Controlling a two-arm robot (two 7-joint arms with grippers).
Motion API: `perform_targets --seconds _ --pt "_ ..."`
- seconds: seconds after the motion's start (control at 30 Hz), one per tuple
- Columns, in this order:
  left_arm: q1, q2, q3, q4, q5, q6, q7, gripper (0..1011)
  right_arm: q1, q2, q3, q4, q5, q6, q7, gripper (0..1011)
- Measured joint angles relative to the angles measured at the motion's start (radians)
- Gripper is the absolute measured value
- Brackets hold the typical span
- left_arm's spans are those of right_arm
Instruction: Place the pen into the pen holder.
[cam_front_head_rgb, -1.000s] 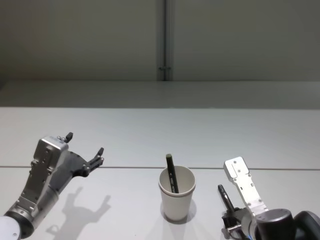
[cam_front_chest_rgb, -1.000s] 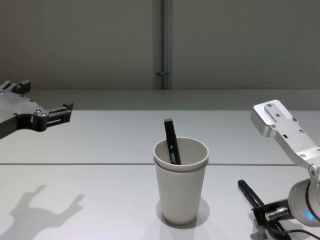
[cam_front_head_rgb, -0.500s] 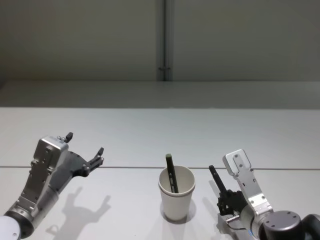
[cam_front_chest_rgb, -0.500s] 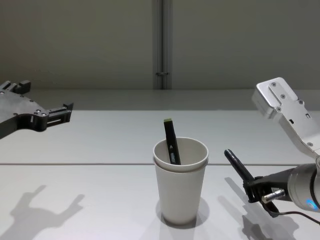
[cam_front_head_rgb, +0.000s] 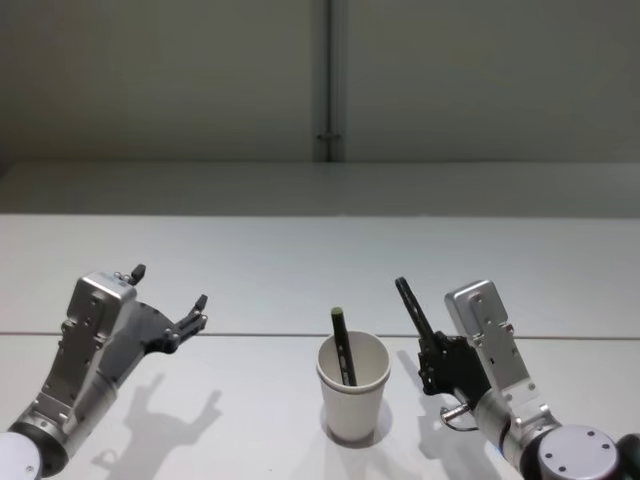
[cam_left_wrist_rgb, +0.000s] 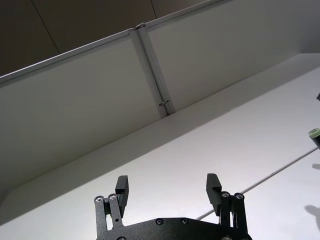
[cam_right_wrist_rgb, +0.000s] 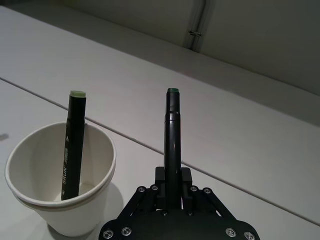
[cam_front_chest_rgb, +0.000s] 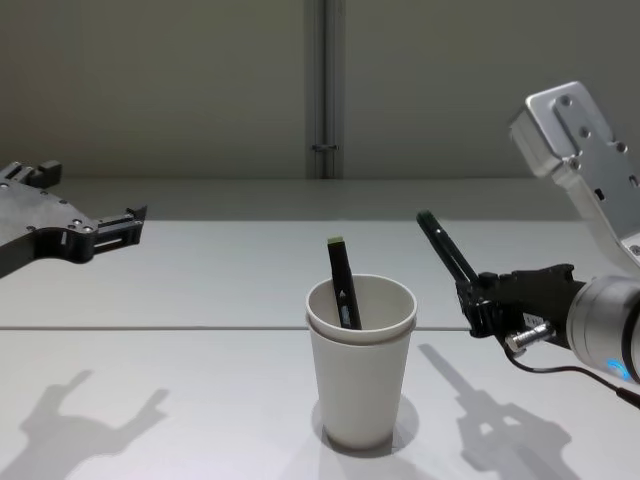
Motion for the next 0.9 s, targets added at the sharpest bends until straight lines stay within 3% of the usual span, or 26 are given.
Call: perform_targets --seconds 0.4,0.9 --pt "0.000 0.000 0.000 0.000 0.000 0.000 0.000 1001 -0.017 0.002 -0.004 -0.025 -0.036 -0.197 0.003 179" --pt "0.000 0.000 0.000 0.000 0.000 0.000 0.000 1001 0.006 -0.016 -0.029 0.047 -0.038 -0.354 0.011 179"
